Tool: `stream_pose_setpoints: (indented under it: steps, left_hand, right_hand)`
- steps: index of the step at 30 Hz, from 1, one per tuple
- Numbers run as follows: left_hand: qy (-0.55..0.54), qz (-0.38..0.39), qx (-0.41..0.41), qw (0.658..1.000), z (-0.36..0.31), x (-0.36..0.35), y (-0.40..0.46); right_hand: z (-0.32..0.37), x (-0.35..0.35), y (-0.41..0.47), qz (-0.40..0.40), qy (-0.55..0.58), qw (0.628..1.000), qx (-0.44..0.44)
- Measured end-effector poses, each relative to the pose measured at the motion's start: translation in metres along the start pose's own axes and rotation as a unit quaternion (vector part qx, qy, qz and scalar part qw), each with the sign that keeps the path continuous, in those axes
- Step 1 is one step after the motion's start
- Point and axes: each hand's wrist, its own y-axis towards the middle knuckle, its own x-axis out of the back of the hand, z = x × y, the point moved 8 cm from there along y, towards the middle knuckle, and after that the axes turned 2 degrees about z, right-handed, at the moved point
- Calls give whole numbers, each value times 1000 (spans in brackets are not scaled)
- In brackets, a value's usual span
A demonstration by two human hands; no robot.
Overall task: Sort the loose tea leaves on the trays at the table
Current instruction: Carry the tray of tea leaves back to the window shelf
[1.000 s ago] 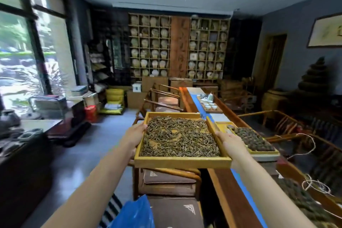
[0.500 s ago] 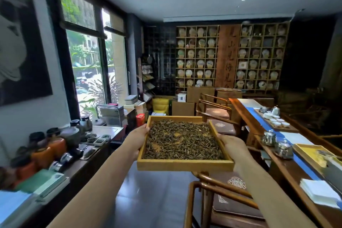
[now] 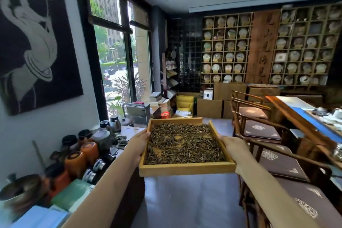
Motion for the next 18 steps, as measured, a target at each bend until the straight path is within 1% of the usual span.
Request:
stream_pose_setpoints:
  steps: [5, 13, 18]
  left_hand:
    - [1, 0, 0, 1000, -10, 15, 97]
    - [-7, -6, -22, 1000, -68, 18, 257]
    - [-4, -15, -25, 1000, -81, 23, 360]
  right_hand:
    - [-9, -56, 92, -3, 6, 1000, 4]
    - [37, -136, 246, 8, 9, 1000, 12]
    - [41, -186, 343, 16, 7, 1000, 13]
